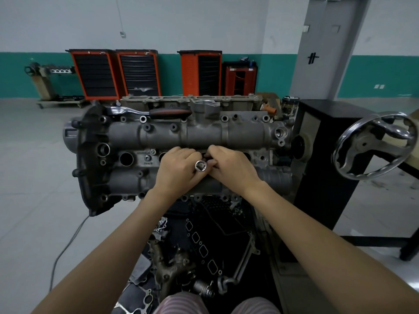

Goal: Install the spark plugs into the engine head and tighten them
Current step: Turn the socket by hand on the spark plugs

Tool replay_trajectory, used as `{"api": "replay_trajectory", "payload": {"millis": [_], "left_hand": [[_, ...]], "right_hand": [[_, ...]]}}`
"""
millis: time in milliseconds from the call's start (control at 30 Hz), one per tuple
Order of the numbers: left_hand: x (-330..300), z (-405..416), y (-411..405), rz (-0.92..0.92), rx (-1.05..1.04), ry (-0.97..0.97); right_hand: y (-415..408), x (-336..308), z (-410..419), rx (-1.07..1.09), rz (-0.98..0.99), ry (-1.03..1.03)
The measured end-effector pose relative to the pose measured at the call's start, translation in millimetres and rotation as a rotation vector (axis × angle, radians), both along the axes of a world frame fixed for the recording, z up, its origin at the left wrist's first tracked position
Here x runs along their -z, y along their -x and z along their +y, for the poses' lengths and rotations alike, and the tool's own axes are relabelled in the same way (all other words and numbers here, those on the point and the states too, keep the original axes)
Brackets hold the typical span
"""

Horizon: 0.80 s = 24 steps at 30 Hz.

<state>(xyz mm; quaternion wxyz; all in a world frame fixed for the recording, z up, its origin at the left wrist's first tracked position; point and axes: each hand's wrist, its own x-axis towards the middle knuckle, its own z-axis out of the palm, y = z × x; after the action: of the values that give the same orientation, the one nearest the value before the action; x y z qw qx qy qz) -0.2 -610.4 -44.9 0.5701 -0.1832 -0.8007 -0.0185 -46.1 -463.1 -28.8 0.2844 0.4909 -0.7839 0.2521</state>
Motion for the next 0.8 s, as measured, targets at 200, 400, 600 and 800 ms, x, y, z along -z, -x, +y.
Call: {"api": "replay_trajectory", "payload": {"millis": [200,400,600,800], "left_hand": [[-2.9,7.3,-10.1,-0.135,0.094,-0.120],[-1.0,5.3,-7.7,-0.137,0.029,-0.088],[1.5,4.9,-8.4,-0.160,0.011,-0.057],[-0.2,7.0,-10.2,-0.211,0.020,-0.121]], "right_hand": [[-3.2,-0.8,0.3,0.002,0.081,-0.093],[-4.7,-3.2,0.8,-0.004,0.065,-0.042],[-2.8,-1.0,-0.9,0.026,0.013,-0.039],[-3.6,-2.2,0.2,-0.001,0.073,-0.085]]}}
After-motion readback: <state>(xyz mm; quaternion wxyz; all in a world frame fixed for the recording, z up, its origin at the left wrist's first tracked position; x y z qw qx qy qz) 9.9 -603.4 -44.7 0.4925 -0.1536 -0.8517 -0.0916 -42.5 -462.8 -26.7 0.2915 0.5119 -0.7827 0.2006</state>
